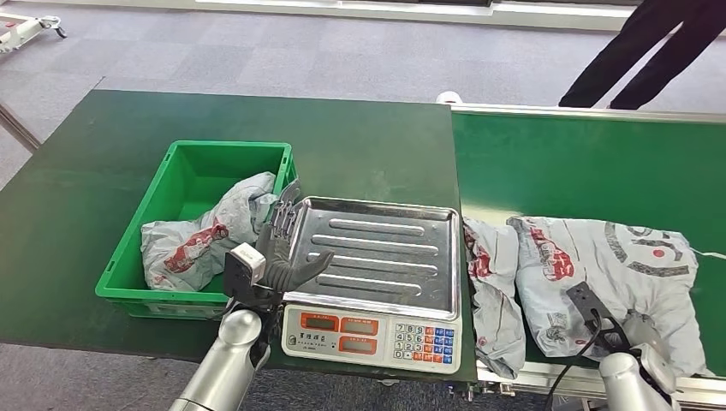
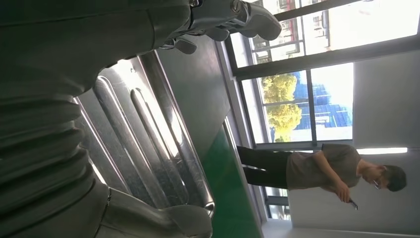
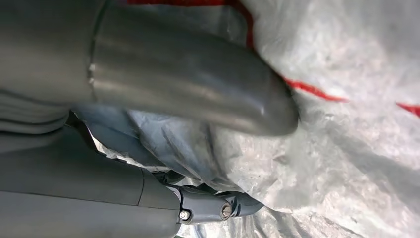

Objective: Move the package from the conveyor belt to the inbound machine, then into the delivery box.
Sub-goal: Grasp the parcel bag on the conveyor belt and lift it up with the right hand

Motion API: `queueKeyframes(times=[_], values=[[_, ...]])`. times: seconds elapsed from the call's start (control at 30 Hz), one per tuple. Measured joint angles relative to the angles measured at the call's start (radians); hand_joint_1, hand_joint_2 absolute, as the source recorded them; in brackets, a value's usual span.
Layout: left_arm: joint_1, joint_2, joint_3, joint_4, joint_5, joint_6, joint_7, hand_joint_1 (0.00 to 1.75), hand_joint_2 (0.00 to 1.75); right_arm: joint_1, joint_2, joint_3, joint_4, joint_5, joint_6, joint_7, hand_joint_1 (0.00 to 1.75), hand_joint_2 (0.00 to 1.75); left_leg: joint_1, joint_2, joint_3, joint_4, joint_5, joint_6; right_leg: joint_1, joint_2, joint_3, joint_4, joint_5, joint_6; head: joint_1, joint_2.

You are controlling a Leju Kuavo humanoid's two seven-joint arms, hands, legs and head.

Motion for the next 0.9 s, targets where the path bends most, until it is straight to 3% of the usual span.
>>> queueKeyframes(times=[0.3,0.43,0.47,0.9], values=[[0.004,0.001,0.000,0.001,0.010,0.010,0.000,0.00,1.75,0.004,0.025,0.036,-0.055,-0.008,-0.013,-0.041,0.02,1.75,0.000,0.000,0.000,0.000,0.000,0.000,0.000,0.000,0.000,0.000,0.000,0.000,0.000,0.000],[0.004,0.001,0.000,0.001,0.011,0.013,0.000,0.00,1.75,0.004,0.032,0.044,-0.064,-0.020,-0.025,-0.054,1.68,1.75,0.000,0.000,0.000,0.000,0.000,0.000,0.000,0.000,0.000,0.000,0.000,0.000,0.000,0.000],[0.004,0.001,0.000,0.001,0.011,0.014,0.000,0.00,1.75,0.005,0.033,0.044,-0.066,-0.023,-0.028,-0.058,1.75,1.75,0.000,0.000,0.000,0.000,0.000,0.000,0.000,0.000,0.000,0.000,0.000,0.000,0.000,0.000],[0.006,0.004,0.000,-0.002,0.011,0.021,0.000,0.00,1.75,0.052,0.069,0.082,-0.215,-0.125,-0.047,-0.184,1.75,1.75,0.000,0.000,0.000,0.000,0.000,0.000,0.000,0.000,-0.001,0.000,0.000,0.000,0.000,0.000]])
